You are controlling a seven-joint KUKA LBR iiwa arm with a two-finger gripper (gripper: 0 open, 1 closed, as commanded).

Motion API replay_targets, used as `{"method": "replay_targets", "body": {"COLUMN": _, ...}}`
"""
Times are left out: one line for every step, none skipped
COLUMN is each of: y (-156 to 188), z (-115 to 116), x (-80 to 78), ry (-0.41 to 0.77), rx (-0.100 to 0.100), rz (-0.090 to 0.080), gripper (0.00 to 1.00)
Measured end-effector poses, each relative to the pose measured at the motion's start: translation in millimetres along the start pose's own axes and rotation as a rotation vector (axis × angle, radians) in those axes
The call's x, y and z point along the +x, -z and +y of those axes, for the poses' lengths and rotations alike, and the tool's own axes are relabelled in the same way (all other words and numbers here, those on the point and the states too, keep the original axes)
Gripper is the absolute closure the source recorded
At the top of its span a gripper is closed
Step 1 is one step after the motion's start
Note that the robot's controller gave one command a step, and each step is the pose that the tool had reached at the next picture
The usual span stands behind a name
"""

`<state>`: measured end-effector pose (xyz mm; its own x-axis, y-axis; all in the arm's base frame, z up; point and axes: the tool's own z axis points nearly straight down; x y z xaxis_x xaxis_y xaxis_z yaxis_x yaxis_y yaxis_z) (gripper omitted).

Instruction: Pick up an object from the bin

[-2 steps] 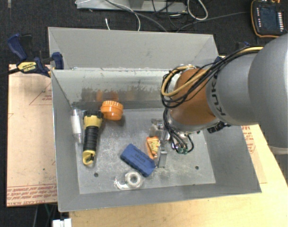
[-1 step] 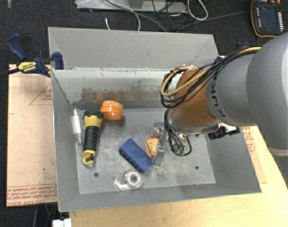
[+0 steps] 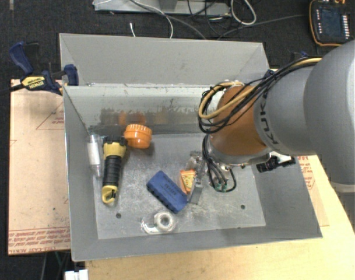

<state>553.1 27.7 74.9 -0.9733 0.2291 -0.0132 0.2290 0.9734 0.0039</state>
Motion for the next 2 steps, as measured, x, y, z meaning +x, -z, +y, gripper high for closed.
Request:
{"method": "replay_targets", "body": {"y": 12, "z": -1, "x": 1.7, "ry": -0.001, "rx": 0.001, "rz": 0.004, "gripper": 1.0}}
{"method": "replay_targets", "body": {"y": 52, "z": 0, "x": 1.6, "ry": 0.0, "rx": 0.0, "rz": 0.004, "gripper": 1.0}}
